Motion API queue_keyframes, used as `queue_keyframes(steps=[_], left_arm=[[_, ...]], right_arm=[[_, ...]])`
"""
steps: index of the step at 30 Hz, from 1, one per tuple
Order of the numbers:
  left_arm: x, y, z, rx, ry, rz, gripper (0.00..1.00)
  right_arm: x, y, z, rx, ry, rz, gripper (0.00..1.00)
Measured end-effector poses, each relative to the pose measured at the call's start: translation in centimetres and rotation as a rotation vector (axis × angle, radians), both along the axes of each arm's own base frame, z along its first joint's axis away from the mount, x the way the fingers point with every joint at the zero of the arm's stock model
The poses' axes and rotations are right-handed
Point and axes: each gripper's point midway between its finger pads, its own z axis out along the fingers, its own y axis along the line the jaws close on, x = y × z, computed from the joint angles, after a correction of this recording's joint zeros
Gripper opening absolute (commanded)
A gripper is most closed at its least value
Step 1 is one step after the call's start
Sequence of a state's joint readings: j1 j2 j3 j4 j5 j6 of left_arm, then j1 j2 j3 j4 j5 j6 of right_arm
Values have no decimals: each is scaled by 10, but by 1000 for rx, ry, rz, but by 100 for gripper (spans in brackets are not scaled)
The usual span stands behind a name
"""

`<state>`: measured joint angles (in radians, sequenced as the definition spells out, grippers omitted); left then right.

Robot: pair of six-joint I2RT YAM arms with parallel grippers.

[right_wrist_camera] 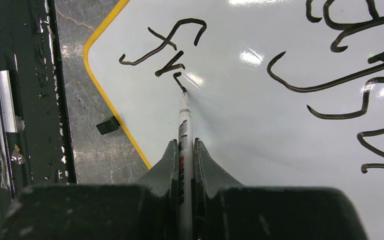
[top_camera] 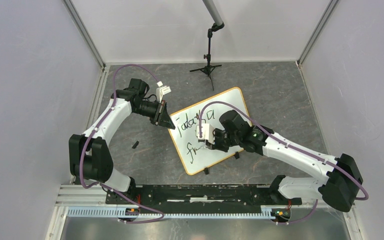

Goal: Write a sentence on the whiteboard

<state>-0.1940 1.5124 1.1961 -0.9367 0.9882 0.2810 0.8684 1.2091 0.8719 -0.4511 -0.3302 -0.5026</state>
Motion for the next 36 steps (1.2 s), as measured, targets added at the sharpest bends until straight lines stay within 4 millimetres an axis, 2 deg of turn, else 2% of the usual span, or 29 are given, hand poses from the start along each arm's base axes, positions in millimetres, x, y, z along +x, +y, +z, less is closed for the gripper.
queue_keyframes(steps=[11, 23, 36], left_arm=[[0, 0, 0, 0, 0, 0, 3], [0, 0, 0, 0, 0, 0, 2], [0, 0, 0, 1, -1, 0, 2]], right_arm=[[10, 3, 11, 2, -18, -20, 0], [4, 10, 9, 5, -1, 7, 0], [-13, 7, -11, -14, 42, 41, 0]])
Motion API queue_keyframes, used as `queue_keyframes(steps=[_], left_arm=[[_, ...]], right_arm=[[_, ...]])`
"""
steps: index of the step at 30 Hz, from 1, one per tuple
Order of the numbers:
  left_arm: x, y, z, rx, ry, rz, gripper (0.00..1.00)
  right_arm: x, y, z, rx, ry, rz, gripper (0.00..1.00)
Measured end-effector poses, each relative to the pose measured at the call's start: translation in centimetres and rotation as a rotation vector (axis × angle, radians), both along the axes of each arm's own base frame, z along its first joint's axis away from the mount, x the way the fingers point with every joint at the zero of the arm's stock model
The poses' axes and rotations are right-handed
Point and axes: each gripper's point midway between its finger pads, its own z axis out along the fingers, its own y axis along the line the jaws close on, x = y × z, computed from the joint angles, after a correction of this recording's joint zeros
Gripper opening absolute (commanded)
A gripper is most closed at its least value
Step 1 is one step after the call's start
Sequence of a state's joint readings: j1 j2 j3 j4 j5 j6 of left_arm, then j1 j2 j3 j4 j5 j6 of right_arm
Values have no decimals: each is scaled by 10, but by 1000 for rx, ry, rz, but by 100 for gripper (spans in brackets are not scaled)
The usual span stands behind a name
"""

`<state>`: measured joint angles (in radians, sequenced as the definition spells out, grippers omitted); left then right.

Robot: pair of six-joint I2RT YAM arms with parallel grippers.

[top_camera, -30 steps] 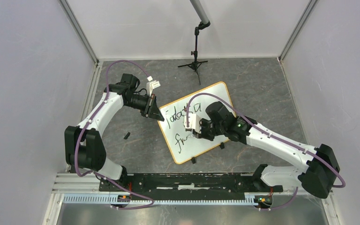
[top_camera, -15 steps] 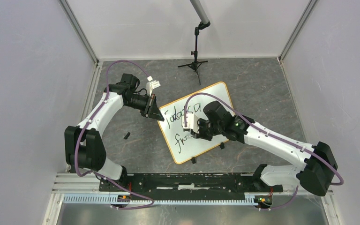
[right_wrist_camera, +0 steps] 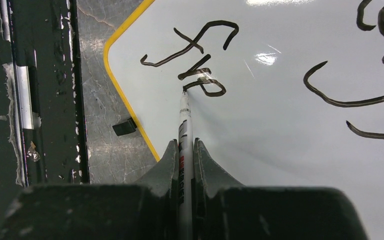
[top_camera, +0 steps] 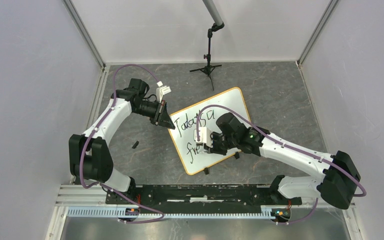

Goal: Write a sentence on the whiteboard

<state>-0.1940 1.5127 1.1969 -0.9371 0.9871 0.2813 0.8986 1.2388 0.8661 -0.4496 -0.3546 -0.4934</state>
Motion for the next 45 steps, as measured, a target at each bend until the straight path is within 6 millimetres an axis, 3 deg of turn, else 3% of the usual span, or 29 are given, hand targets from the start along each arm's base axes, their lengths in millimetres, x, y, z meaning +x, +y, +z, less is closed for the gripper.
queue_keyframes(steps=[14, 23, 31, 45], left_arm=[[0, 0, 0, 0, 0, 0, 2], [0, 0, 0, 0, 1, 0, 2], [0, 0, 0, 0, 1, 0, 2], [0, 0, 0, 0, 1, 0, 2]], right_arm=[[2, -13, 2, -25, -17, -30, 0], [10, -10, 23, 4, -53, -48, 0], [21, -17, 21, -26, -80, -101, 0], [21, -14, 19, -22, -62, -105, 0]])
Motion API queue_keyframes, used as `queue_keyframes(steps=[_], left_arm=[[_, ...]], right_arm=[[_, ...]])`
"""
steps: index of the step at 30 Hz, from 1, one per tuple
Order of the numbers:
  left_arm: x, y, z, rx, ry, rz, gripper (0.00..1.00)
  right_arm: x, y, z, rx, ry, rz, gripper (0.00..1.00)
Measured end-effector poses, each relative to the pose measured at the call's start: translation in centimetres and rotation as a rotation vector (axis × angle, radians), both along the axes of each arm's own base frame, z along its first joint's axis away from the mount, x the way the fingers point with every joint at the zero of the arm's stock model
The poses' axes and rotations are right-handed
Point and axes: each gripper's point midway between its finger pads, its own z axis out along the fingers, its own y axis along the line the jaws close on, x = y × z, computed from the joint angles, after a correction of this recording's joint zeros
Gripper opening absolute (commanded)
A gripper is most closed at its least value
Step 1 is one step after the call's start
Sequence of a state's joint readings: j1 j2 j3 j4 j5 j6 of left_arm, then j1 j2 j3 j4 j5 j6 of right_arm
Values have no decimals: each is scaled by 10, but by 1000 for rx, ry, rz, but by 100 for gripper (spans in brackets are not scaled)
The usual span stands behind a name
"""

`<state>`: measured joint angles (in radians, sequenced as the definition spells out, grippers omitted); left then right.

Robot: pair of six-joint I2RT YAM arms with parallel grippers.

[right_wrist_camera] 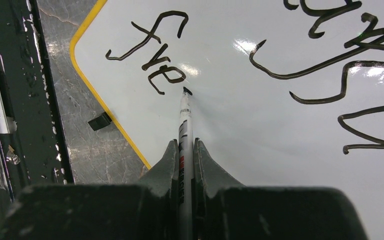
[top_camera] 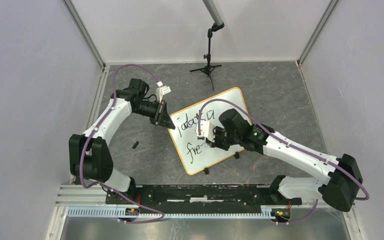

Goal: Write a sentence on the whiteboard

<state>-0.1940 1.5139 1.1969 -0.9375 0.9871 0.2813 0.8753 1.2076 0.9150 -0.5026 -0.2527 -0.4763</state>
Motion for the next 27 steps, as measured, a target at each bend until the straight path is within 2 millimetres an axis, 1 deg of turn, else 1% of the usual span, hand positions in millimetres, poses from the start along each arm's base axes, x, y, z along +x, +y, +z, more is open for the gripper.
queue_keyframes(steps=[10, 19, 27], left_arm=[[0, 0, 0, 0, 0, 0, 2], [1, 0, -1, 0, 6, 0, 2], [0, 0, -1, 1, 7, 0, 2]], right_arm=[[-2, 2, -1, 7, 10, 17, 0], [-8, 0, -9, -6, 14, 45, 0], [-8, -2, -9, -11, 9, 45, 0]])
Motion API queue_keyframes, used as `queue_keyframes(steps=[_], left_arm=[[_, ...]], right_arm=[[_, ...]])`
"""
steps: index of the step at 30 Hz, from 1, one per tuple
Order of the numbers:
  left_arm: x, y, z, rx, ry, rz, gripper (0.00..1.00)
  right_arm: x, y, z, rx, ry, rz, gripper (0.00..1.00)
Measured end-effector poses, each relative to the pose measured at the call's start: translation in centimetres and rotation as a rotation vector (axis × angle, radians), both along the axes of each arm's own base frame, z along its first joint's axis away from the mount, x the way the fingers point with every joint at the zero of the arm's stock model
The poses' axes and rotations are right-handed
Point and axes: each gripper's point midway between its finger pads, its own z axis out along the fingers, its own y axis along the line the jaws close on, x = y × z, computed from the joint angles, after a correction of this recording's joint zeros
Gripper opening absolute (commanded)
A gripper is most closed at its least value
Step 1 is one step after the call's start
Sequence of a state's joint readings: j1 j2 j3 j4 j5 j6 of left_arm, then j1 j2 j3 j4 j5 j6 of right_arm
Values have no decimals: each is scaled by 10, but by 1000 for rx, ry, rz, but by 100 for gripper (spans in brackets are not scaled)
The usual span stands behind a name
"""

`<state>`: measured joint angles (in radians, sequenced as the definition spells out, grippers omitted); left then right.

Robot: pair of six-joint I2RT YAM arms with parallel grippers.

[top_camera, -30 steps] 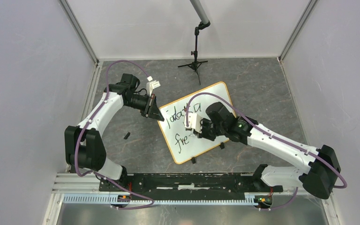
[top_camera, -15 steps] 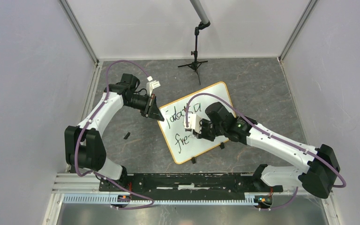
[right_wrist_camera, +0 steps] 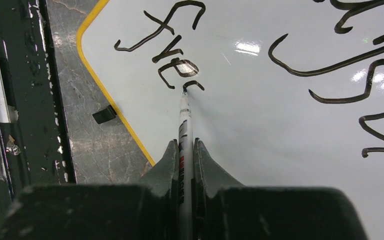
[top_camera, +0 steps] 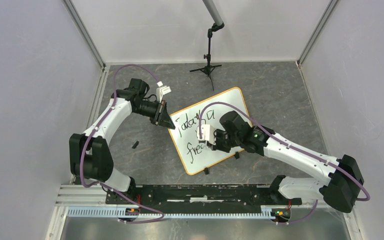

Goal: Write a sentence on the whiteboard

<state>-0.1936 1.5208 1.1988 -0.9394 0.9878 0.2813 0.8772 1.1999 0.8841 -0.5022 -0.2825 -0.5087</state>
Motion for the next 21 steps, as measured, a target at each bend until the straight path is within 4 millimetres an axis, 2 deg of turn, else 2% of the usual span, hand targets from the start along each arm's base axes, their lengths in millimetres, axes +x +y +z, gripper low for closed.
queue_keyframes(steps=[11, 21], left_arm=[[0, 0, -1, 0, 3, -1, 3], [0, 0, 0, 1, 5, -1, 2]], right_arm=[[-2, -9, -4, -20, -6, -15, 0], [-13, -6, -12, -29, 26, 18, 0]])
